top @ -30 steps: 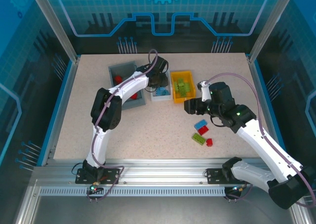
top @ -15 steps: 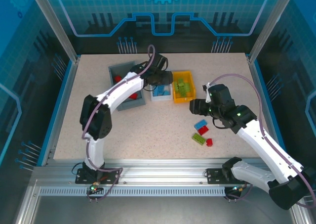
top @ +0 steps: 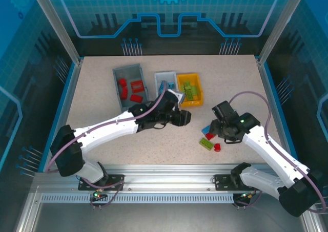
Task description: Sort the legos into containers by color
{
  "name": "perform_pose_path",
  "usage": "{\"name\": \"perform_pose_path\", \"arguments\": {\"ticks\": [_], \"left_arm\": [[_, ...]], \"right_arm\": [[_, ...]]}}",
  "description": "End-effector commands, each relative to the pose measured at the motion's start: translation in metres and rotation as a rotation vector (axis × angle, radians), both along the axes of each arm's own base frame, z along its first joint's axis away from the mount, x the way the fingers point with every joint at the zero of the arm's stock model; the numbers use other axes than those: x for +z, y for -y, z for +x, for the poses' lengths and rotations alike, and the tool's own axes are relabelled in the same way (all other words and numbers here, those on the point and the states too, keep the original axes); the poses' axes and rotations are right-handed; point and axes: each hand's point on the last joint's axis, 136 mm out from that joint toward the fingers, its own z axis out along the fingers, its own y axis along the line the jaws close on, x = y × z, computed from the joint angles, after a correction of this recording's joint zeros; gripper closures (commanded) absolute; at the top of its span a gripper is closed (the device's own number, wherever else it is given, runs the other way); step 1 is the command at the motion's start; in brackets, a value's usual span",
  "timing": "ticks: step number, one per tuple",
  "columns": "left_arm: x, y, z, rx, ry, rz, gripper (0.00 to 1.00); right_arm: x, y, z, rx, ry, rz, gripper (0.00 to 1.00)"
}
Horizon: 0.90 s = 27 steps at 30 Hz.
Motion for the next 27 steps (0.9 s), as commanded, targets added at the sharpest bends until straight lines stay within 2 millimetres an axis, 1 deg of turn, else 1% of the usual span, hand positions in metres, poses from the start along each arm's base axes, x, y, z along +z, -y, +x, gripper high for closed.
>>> {"name": "perform_pose_path", "arguments": {"ticks": [1,3,6,9,11,12,13,15,16,18,19,20,23,27], "left_arm": [[0.016,0.013,-0.019,-0.041,0.021,-0.114,0.43],[0.007,0.016,-0.029,-0.057,-0.001,-0.115,0.43],[-0.008,0.027,-0.042,-0.11,-0.019,-0.095,0.42],[-0.025,0.045,-0.048,-0.171,-0.026,-0.051,0.4],[-0.041,0.059,-0.045,-0.202,-0.046,-0.022,0.4],[-0.045,0.066,-0.044,-0.211,-0.05,-0.012,0.39],[-0.055,0.073,-0.044,-0.228,-0.058,0.01,0.39],[-0.064,0.089,-0.045,-0.263,-0.049,0.036,0.38],[-0.066,0.097,-0.045,-0.284,-0.037,0.048,0.38],[-0.077,0.11,-0.047,-0.317,-0.034,0.095,0.39],[-0.079,0.118,-0.048,-0.334,-0.03,0.105,0.38],[-0.08,0.124,-0.05,-0.349,-0.029,0.111,0.38],[-0.083,0.139,-0.061,-0.395,-0.026,0.112,0.38],[-0.089,0.156,-0.076,-0.44,-0.042,0.121,0.38]], "right_arm": [[-0.018,0.01,-0.023,-0.095,-0.08,0.003,0.38],[-0.021,0.01,-0.021,-0.096,-0.071,0.005,0.38],[-0.015,0.008,-0.012,-0.091,-0.028,0.014,0.38],[-0.002,0.012,-0.004,-0.104,0.027,0.023,0.38],[0.01,0.017,0.0,-0.129,0.065,0.034,0.38],[0.017,0.019,0.002,-0.136,0.09,0.042,0.4],[0.026,0.022,0.004,-0.141,0.122,0.048,0.4],[0.046,0.026,0.008,-0.142,0.195,0.062,0.4],[0.062,0.027,0.012,-0.135,0.25,0.078,0.4],[0.081,0.03,0.013,-0.126,0.312,0.091,0.39],[0.092,0.032,0.014,-0.122,0.342,0.096,0.39],[0.099,0.035,0.013,-0.126,0.357,0.091,0.39],[0.128,0.047,0.008,-0.145,0.419,0.062,0.39],[0.175,0.059,0.001,-0.152,0.596,0.067,0.36]]}}
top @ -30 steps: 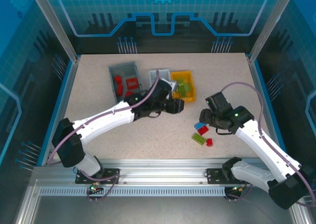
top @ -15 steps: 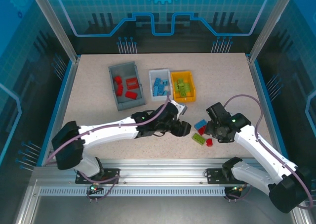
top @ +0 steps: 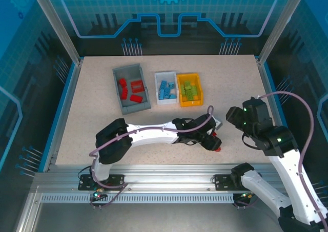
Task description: Sort the legos into containers by color
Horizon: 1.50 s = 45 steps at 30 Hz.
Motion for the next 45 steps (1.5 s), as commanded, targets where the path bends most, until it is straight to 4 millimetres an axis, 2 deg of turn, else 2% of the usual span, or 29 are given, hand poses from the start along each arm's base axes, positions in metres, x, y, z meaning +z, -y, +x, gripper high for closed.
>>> {"name": "perform_pose_path", "arguments": {"ticks": [1,6,10,16,19,23,28,33,39,45], "left_arm": [[-0.008,0.013,-0.016,-0.071,-0.02,0.023,0.38],[-0.017,0.028,-0.021,-0.09,-0.02,0.028,0.39],[-0.027,0.032,-0.014,-0.16,0.067,0.062,0.36],[-0.033,0.041,-0.008,-0.353,0.23,0.123,0.3],[-0.04,0.039,-0.006,-0.429,0.271,0.154,0.26],[-0.046,0.038,-0.016,-0.554,0.278,0.153,0.26],[-0.062,0.038,-0.012,-0.608,0.284,0.206,0.28],[-0.074,0.042,-0.012,-0.642,0.273,0.232,0.37],[-0.09,0.037,-0.007,-0.634,0.27,0.284,0.45],[-0.09,0.038,-0.008,-0.613,0.264,0.271,0.66]], "right_arm": [[0.038,0.019,-0.012,-0.027,0.139,-0.048,0.35],[0.079,0.025,-0.017,-0.012,0.257,-0.078,0.33],[0.091,0.023,-0.018,0.015,0.285,-0.089,0.31],[0.088,0.018,-0.016,0.035,0.28,-0.072,0.3],[0.086,0.017,-0.015,0.041,0.274,-0.07,0.3],[0.083,0.016,-0.014,0.043,0.268,-0.071,0.29],[0.082,0.015,-0.013,0.047,0.265,-0.065,0.29],[0.079,0.014,-0.013,0.049,0.261,-0.06,0.29],[0.076,0.013,-0.013,0.05,0.253,-0.059,0.29],[0.072,0.011,-0.011,0.053,0.246,-0.047,0.29]]}}
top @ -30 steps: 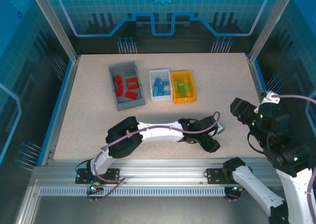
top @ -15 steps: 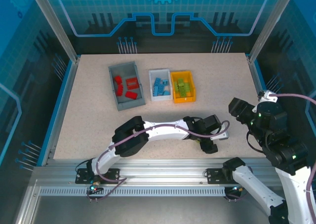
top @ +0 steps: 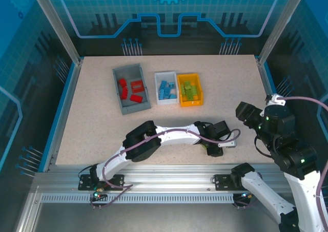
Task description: Sort the legos into containers by color
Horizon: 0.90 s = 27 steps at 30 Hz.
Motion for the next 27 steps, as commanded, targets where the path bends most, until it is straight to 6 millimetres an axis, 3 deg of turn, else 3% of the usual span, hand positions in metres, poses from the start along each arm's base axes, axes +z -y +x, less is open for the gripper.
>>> {"name": "perform_pose_path", "arguments": {"ticks": [1,4,8,13,17,20,24,27], "left_arm": [[-0.001,0.0,-0.001,0.004,-0.01,-0.002,0.7],[0.015,0.003,0.002,0.025,0.003,-0.047,0.76],[0.056,0.002,0.014,0.108,0.022,-0.133,0.76],[0.129,-0.033,0.048,0.311,0.006,-0.296,0.77],[0.166,-0.095,0.084,0.523,-0.014,-0.37,0.77],[0.188,-0.158,0.117,0.716,-0.041,-0.414,0.76],[0.196,-0.248,0.155,0.955,-0.022,-0.406,0.76],[0.183,-0.314,0.184,1.152,-0.025,-0.335,0.75]], "right_arm": [[-0.001,-0.001,0.003,-0.003,0.008,0.015,0.29],[-0.002,-0.002,0.004,0.004,0.006,0.011,0.29],[0.003,-0.006,0.005,0.033,0.02,0.003,0.29],[0.026,-0.024,0.009,0.151,0.103,0.003,0.29],[0.041,-0.054,0.017,0.31,0.164,0.027,0.28],[0.035,-0.082,0.029,0.441,0.141,0.053,0.28],[0.015,-0.126,0.045,0.636,0.075,0.123,0.3],[-0.009,-0.156,0.056,0.722,0.007,0.08,0.31]]}}
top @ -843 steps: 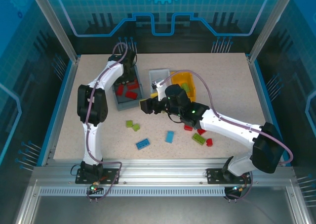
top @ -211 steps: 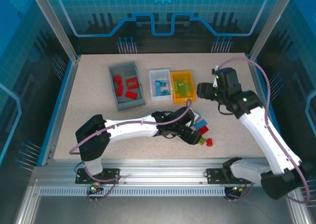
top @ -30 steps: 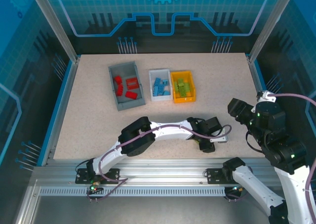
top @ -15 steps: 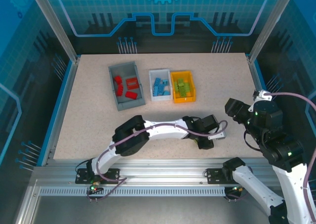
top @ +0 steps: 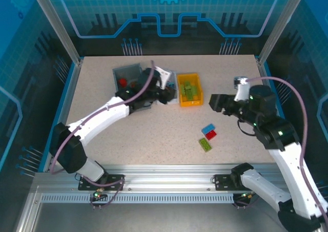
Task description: Sort the legos into containers by color
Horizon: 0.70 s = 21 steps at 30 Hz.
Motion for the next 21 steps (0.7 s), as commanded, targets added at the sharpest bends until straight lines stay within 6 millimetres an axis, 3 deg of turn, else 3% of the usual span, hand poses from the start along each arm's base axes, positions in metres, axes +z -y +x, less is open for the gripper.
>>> {"name": "perform_pose_path", "arguments": {"ticks": [1,5,10,16,21], "left_arm": [[-0.039,-0.064,0.013,0.207,-0.161,0.07,0.75],[-0.059,-0.134,0.046,0.424,-0.229,0.131,0.75],[-0.076,-0.184,0.087,0.614,-0.261,0.164,0.74],[-0.094,-0.211,0.14,0.794,-0.287,0.112,0.74],[-0.112,-0.217,0.172,0.872,-0.324,0.05,0.71]], "right_arm": [[-0.013,-0.048,0.003,0.192,0.007,-0.038,0.31],[-0.04,-0.088,0.012,0.251,-0.005,-0.158,0.31],[-0.059,-0.128,0.018,0.306,0.001,-0.169,0.31],[-0.06,-0.142,0.022,0.309,0.011,-0.169,0.32],[-0.061,-0.143,0.022,0.31,0.011,-0.159,0.31]]}}
